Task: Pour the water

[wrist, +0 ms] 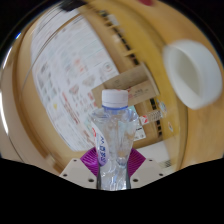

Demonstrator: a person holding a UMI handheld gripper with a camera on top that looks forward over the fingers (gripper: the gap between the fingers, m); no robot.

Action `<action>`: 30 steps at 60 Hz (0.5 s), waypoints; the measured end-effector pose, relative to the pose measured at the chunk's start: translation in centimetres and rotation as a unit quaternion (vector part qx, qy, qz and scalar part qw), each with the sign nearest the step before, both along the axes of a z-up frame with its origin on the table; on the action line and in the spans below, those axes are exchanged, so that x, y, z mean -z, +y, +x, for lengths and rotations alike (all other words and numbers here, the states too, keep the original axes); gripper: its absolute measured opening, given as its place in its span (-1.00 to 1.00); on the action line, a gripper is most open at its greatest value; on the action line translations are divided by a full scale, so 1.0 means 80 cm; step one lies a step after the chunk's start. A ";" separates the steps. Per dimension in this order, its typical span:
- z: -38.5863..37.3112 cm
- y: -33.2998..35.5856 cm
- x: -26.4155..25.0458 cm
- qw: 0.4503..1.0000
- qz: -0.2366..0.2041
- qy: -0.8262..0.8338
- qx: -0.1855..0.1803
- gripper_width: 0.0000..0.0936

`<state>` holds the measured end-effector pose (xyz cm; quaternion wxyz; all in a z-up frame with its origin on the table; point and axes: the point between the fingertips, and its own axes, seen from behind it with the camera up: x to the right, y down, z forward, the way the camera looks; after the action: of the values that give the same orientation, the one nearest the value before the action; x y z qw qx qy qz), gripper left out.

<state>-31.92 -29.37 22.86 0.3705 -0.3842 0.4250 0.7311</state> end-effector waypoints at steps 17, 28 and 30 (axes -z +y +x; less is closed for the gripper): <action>0.095 0.001 -0.109 0.859 0.058 -0.494 0.123 -0.31; 0.239 0.009 -0.094 0.669 0.022 -0.711 0.215 -0.31; 0.268 0.011 -0.077 0.635 0.009 -0.740 0.222 -0.31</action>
<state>-10.46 -28.47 29.06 0.7151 -0.6874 0.0750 0.1019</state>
